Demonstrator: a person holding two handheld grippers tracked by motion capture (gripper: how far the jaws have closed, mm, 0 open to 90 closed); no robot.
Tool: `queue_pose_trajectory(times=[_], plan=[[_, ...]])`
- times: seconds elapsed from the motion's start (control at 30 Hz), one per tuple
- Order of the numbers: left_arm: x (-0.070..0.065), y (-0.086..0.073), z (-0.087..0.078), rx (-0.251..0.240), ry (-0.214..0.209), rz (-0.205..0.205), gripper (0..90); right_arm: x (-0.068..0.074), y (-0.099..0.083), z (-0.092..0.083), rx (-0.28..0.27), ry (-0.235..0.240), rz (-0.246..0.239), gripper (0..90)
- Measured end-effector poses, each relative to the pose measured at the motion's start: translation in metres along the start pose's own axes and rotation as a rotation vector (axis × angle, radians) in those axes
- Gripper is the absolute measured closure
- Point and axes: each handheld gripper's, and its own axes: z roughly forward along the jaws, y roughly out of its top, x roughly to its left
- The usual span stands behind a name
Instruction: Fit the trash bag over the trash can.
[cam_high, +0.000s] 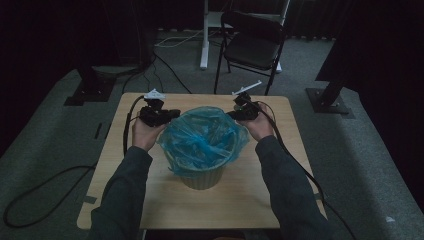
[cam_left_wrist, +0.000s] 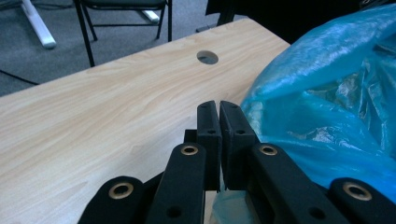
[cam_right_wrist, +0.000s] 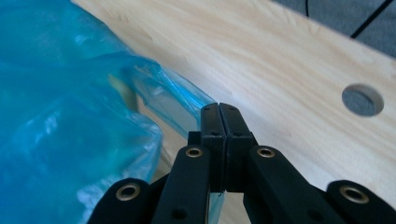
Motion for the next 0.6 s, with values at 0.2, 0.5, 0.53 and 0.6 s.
queue_pose_trajectory(times=[0.2, 0.5, 0.53, 0.6], plan=[[0.004, -0.005, 0.005, 0.022, 0.002, -0.013, 87.0, -0.008, -0.009, 0.007, 0.041, 0.027, 0.048, 89.5], [0.012, -0.012, -0.002, 0.000, 0.014, -0.051, 85.1, -0.014, -0.021, -0.040, -0.104, 0.002, 0.061, 68.9], [0.012, -0.012, -0.003, -0.004, 0.017, -0.054, 85.1, -0.014, -0.021, -0.040, -0.104, 0.002, 0.061, 68.9], [0.013, -0.011, -0.007, -0.016, 0.019, -0.062, 83.7, -0.012, -0.021, -0.052, -0.131, 0.000, 0.054, 66.3]])
